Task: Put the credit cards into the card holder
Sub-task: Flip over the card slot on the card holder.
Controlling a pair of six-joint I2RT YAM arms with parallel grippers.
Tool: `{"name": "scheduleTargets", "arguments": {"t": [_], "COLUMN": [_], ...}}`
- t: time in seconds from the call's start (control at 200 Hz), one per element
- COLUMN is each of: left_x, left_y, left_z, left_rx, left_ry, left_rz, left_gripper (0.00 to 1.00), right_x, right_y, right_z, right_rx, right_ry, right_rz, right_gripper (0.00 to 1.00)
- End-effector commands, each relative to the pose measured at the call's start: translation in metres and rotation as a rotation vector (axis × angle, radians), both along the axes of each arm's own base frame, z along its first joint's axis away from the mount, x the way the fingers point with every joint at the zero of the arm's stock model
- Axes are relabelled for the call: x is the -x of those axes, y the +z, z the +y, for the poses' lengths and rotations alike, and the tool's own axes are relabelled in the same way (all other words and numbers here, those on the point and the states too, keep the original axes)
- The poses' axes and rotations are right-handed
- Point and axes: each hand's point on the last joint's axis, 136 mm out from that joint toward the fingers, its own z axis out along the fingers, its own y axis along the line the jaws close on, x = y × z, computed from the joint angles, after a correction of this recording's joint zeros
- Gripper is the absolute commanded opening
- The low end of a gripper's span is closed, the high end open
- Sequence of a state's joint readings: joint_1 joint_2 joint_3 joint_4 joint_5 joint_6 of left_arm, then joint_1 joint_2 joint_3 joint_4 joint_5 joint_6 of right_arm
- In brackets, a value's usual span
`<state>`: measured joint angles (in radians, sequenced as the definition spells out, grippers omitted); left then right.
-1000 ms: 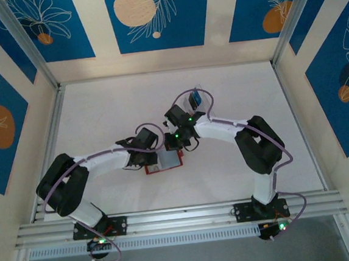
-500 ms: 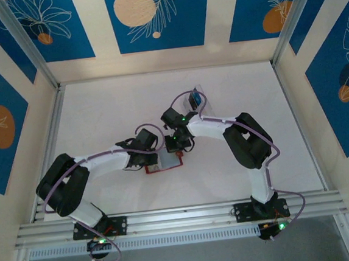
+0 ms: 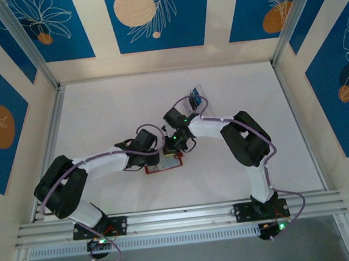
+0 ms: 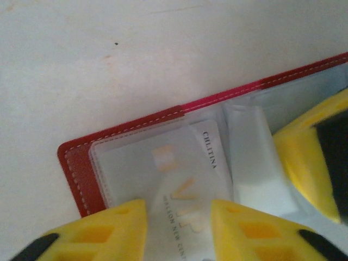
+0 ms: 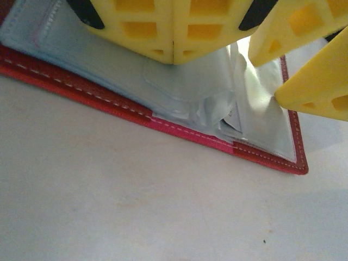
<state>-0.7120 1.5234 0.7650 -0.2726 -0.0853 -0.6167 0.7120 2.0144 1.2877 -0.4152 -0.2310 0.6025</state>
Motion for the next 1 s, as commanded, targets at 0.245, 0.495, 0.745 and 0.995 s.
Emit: {"name": "scheduleTargets", "arguments": {"t": [0.245, 0.495, 0.745, 0.995], "left_x": [0.028, 0.029, 0.02, 0.022], "left_y": [0.033, 0.035, 0.021, 0.014], "left_z": [-0.038, -0.061, -0.054, -0.04], "left_rx": [0.053, 0.017, -0.09, -0.138], "left_ry": [-0.26, -0.344, -0.305, -0.258], "left_rz": [-0.146, -0.163, -0.127, -0.104], "left_gripper": [0.51, 0.47, 0.25, 0.0], "right_x": [0.016, 0.018, 0.017, 0.011], "right_y": [-0.026, -0.028, -0.025, -0.009], "right_z": [-0.009, -0.01, -0.012, -0.011], "right_rx": [0.009, 0.01, 0.006, -0.012], "right_ry": [-0.018, -0.017, -0.016, -0.004], "right_rz": [0.136, 0.143, 0.136, 0.097], "right_gripper": [0.0, 0.0, 0.0, 0.0]}}
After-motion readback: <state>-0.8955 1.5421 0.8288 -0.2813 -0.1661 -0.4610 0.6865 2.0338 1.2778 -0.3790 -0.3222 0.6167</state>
